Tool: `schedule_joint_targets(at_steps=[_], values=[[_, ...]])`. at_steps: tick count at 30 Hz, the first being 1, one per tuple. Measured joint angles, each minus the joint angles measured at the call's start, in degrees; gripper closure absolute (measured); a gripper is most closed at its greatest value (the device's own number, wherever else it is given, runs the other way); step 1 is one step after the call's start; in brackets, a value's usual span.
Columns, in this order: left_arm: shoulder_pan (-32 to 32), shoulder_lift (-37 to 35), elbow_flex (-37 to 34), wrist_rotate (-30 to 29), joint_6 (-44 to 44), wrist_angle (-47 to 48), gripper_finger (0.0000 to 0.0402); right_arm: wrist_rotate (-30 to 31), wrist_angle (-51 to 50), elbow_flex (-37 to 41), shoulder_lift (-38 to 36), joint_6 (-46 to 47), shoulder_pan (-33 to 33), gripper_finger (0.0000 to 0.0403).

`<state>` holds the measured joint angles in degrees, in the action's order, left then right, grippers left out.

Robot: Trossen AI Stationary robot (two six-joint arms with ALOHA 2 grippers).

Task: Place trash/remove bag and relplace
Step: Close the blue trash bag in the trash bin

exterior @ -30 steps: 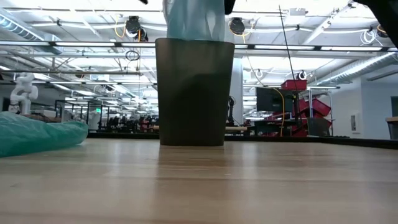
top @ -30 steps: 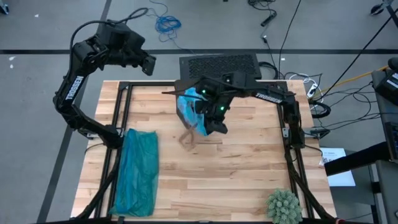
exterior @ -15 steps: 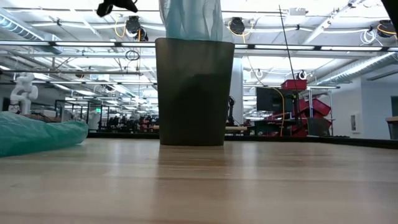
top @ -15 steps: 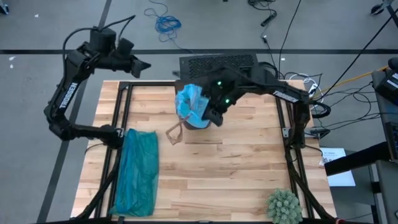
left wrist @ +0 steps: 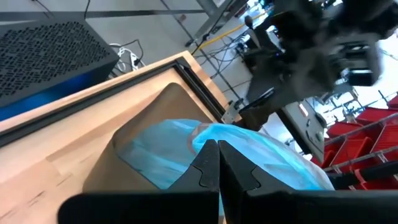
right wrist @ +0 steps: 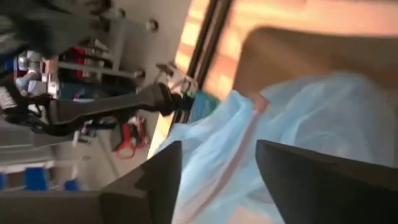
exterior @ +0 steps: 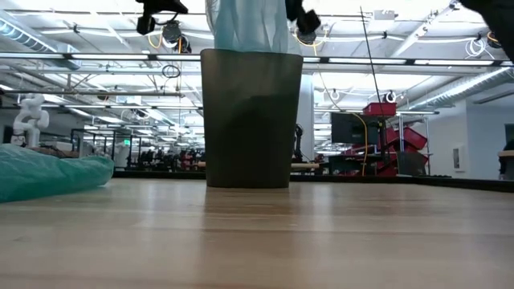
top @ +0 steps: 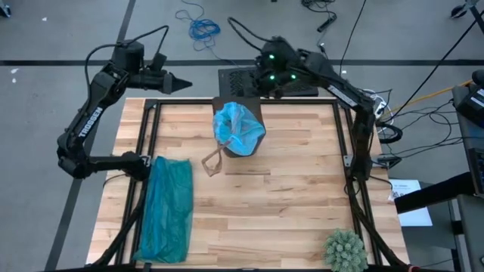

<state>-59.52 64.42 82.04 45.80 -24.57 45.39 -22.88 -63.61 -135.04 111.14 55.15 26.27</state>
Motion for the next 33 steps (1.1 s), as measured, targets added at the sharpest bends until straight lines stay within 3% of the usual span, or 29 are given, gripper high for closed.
schedule_joint_targets(at_steps=[4,8,10,14,16,24,29,33], values=[[-0.7,0.1,0.0,-0.1,-0.6,0.1,0.0402,-6.0,0.0,0.1,4.6,1.9,1.2,0.0176],[-1.4,0.0,0.0,-0.1,-0.6,0.1,0.0401,-7.9,0.9,0.1,8.8,1.3,1.3,0.0187],[-1.8,0.0,0.0,-0.1,-0.6,0.1,0.0402,-8.1,2.5,0.2,9.9,-0.8,0.8,0.0220],[-2.7,0.0,0.0,-0.4,-0.6,-1.0,0.0402,-5.8,8.4,0.2,9.5,-8.7,-1.2,0.0348],[-3.3,0.0,0.0,-0.7,-0.6,-3.0,0.0402,-3.8,11.2,0.2,8.6,-15.1,-2.6,0.0386],[-4.3,2.0,0.0,-0.1,-1.9,-10.0,0.0402,-2.5,17.4,0.1,4.4,-41.7,-6.8,0.0402],[-4.3,3.3,0.0,6.0,0.2,-11.6,0.0402,-2.3,19.0,0.1,1.8,-53.2,-9.4,0.0402],[-3.1,3.9,0.0,12.5,1.4,-14.2,0.0389,-0.3,18.4,0.0,0.3,-56.6,-10.4,0.0403]])
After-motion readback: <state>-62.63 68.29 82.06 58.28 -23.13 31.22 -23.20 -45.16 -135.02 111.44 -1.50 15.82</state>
